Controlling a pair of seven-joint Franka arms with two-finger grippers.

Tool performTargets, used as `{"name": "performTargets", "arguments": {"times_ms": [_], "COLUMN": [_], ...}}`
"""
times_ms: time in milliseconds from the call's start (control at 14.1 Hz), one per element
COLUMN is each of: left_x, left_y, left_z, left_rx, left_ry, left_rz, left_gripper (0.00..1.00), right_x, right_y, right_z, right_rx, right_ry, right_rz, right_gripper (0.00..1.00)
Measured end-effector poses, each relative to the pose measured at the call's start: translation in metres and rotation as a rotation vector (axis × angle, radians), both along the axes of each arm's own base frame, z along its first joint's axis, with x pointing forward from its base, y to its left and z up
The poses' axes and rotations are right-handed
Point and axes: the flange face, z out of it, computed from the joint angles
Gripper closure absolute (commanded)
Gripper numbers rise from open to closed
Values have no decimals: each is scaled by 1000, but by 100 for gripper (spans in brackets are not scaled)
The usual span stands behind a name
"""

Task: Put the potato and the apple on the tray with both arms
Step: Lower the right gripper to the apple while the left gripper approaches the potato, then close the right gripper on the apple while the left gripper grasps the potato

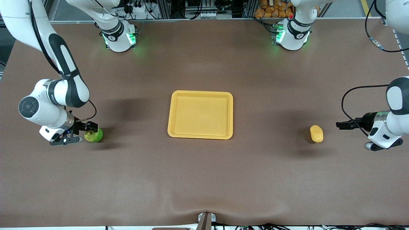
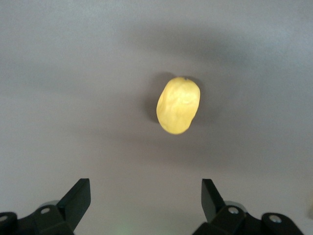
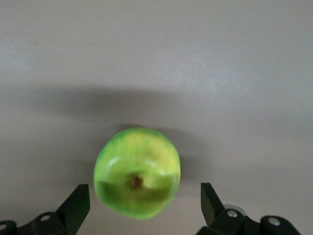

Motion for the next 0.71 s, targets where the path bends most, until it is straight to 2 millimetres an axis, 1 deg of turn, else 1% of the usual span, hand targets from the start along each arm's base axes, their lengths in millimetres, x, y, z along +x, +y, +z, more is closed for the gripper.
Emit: {"name": "performTargets", "arguments": {"times_ms": [213, 640, 711], "left_x": [0, 3, 3], "left_y": [-3, -20, -25], "left_z": [-19, -40, -43], "left_rx": [-2, -13, -14], "left_ry": [-1, 19, 23], "left_rz": [-5, -32, -39], "left_gripper": [0, 0, 0], "right_x": [5, 4, 4], "right_y": [0, -1, -1], "right_z": [-17, -33, -33], "right_rx": [54, 65, 65], "right_ry": [3, 23, 23], "right_rz": [-65, -81, -80], "right_gripper": [0, 1, 24]}}
